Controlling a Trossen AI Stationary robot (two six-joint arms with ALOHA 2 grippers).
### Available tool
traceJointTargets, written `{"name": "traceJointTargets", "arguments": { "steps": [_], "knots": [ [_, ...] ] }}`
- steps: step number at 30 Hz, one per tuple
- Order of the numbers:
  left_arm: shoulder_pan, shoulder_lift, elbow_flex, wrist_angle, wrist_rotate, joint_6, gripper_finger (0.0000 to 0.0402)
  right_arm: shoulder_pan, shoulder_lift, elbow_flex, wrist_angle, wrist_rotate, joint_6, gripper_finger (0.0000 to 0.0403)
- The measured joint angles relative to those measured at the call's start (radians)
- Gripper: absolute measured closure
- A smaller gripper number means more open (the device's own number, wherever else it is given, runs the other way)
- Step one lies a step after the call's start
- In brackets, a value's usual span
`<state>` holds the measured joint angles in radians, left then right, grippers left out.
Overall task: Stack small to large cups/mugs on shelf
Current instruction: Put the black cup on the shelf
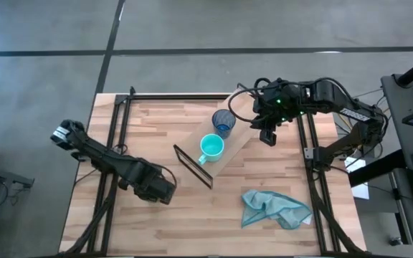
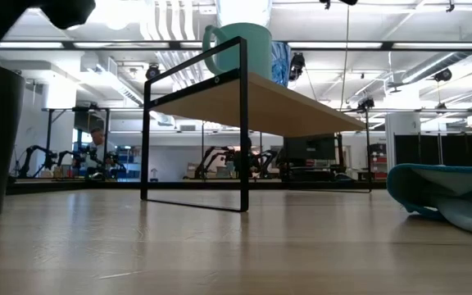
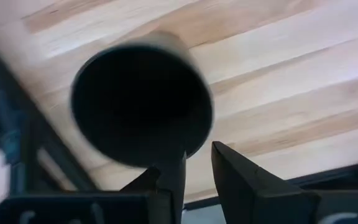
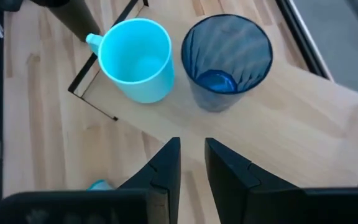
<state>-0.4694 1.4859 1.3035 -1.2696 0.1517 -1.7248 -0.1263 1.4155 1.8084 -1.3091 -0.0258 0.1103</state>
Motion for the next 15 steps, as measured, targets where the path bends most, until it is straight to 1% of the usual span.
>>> {"name": "traceJointTargets", "arguments": {
  "steps": [3, 5, 12, 15],
  "knots": [
    [0.0, -0.041, -0.057, 0.096, -0.037, 0.0, 0.0338, 0.017, 0.0, 0.0, 0.0, 0.0, 0.021, 0.0335],
    [0.0, -0.057, -0.091, 0.136, -0.039, 0.0, 0.0338, 0.033, 0.0, 0.0, 0.0, -0.001, 0.034, 0.0335],
    [0.0, -0.054, -0.161, 0.145, -0.04, 0.026, 0.0339, 0.102, 0.0, 0.0, 0.001, 0.0, 0.088, 0.0335],
    [0.0, -0.049, -0.165, 0.158, -0.04, 0.061, 0.0352, 0.132, 0.0, 0.0, 0.002, -0.001, 0.1, 0.0335]
  ]
}}
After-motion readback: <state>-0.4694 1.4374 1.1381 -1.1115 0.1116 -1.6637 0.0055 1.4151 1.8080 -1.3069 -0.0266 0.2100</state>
